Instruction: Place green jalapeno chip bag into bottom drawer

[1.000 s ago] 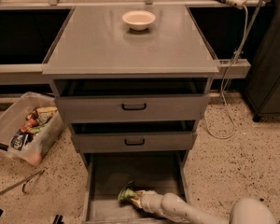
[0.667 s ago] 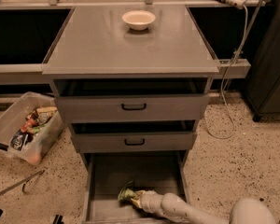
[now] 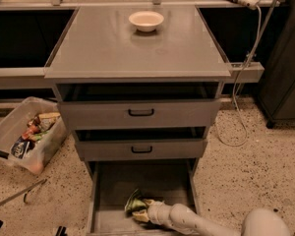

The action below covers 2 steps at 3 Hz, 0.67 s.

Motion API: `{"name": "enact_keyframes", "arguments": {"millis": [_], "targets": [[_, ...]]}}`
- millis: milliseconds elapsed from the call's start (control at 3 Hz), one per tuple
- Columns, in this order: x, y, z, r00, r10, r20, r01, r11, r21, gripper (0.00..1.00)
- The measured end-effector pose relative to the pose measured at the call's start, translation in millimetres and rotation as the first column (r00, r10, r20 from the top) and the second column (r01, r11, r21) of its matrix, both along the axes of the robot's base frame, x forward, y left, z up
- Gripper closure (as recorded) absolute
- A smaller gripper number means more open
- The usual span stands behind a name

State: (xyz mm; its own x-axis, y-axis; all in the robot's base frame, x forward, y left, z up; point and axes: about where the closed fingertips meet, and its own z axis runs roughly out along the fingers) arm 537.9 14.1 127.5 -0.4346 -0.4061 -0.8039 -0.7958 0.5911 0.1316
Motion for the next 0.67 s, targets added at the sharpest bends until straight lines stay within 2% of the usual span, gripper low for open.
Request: {"name": "enact_keyframes", "arguments": {"millis": [333, 667], "targets": [[0.0, 0.1, 0.0, 1.0, 0.0, 0.0, 0.0, 1.0, 0.0, 0.0], [0.0, 0.1, 0.0, 1.0, 0.0, 0.0, 0.0, 1.0, 0.0, 0.0]]}}
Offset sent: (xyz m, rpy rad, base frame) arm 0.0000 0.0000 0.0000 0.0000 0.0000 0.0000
